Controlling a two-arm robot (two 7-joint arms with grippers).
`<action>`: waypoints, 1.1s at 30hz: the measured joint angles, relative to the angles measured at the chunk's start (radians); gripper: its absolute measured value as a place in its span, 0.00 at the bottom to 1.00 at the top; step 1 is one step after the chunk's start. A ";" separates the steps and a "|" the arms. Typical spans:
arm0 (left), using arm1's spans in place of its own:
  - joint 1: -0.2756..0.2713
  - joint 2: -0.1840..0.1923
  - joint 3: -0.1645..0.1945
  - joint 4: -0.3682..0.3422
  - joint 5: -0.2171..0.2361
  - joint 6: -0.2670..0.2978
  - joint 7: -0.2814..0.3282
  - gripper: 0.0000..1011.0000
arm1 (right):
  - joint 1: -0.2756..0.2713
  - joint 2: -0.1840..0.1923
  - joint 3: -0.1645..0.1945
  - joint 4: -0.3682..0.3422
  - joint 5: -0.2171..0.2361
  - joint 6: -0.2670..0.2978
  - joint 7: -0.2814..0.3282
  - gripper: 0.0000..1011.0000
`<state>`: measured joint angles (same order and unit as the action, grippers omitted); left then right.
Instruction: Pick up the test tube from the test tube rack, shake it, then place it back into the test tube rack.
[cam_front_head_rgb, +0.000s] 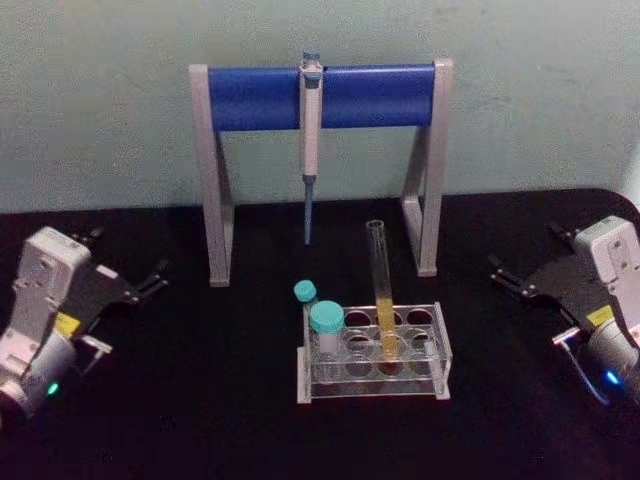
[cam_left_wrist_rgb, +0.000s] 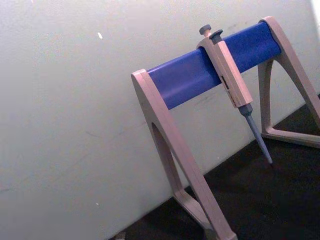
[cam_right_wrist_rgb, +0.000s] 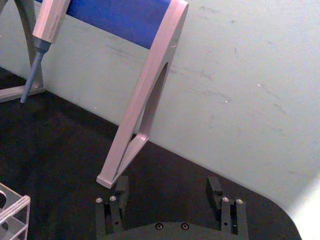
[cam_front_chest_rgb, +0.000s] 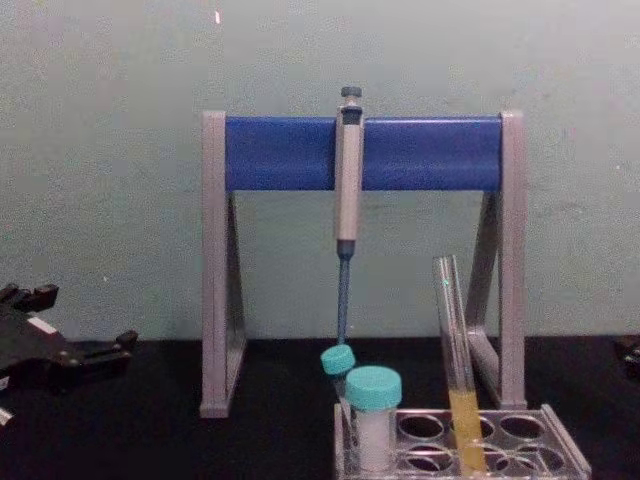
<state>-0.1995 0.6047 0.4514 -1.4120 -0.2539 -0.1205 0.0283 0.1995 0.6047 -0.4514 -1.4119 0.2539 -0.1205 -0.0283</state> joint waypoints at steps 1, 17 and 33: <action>0.000 0.000 0.000 0.000 0.000 0.000 0.000 1.00 | 0.000 0.000 0.000 0.000 0.000 0.000 0.000 0.99; 0.000 0.000 0.000 0.000 0.000 0.000 0.000 1.00 | 0.000 0.000 0.000 0.000 0.000 0.000 0.000 0.99; 0.000 0.000 0.000 0.000 0.000 0.000 0.000 1.00 | -0.016 -0.007 0.029 -0.038 0.065 0.019 0.112 0.99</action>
<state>-0.1996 0.6047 0.4514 -1.4120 -0.2539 -0.1205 0.0283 0.1835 0.5976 -0.4222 -1.4497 0.3185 -0.1016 0.0833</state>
